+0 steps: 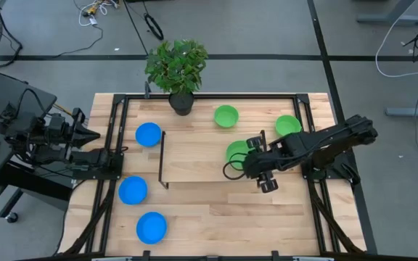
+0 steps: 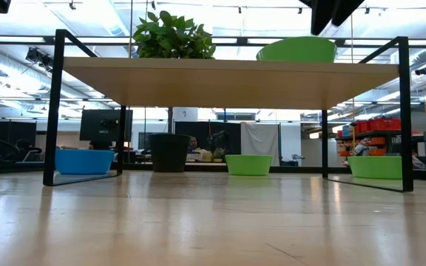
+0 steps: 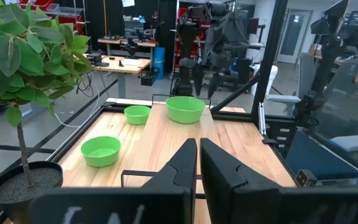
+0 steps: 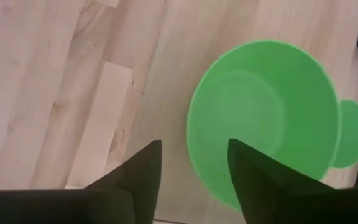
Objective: Pick & Place Mini bowls
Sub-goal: Stack the right green bowl on the green bowl on the shelf
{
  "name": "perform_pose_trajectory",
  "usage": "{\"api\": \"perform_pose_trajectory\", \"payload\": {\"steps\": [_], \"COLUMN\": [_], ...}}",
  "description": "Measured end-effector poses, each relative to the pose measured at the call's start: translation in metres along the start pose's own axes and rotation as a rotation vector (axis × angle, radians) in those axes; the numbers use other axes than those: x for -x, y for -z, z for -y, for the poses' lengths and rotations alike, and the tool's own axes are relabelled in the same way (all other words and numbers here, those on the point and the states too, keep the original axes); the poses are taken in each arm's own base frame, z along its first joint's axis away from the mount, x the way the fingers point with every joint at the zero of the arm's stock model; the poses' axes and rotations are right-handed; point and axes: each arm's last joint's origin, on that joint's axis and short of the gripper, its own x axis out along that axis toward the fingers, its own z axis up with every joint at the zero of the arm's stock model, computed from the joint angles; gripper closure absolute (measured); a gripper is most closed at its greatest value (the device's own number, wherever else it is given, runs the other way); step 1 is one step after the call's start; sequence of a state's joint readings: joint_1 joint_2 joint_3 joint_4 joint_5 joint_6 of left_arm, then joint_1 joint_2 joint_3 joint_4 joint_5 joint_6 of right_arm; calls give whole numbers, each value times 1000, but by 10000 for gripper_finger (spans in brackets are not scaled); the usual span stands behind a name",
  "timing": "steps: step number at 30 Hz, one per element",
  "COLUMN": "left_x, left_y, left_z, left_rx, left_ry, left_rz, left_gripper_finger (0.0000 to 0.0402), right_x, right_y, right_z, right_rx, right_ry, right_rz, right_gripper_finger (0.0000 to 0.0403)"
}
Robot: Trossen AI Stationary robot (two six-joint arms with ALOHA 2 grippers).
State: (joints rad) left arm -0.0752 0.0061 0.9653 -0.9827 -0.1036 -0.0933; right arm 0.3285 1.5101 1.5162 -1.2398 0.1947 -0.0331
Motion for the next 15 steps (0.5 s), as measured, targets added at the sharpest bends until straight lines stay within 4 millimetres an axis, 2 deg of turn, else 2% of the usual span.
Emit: {"api": "perform_pose_trajectory", "payload": {"steps": [5,15], "left_x": [0,0], "left_y": [0,0], "left_z": [0,0], "left_rx": [0,0], "left_ry": [0,0], "left_rz": [2,0], "left_gripper_finger": [378,378], "right_x": [20,58], "right_y": [11,45], "right_z": [3,13], "right_rx": [-48,-115], "right_ry": [0,3], "right_rz": [47,76], "right_gripper_finger": [195,193]}}
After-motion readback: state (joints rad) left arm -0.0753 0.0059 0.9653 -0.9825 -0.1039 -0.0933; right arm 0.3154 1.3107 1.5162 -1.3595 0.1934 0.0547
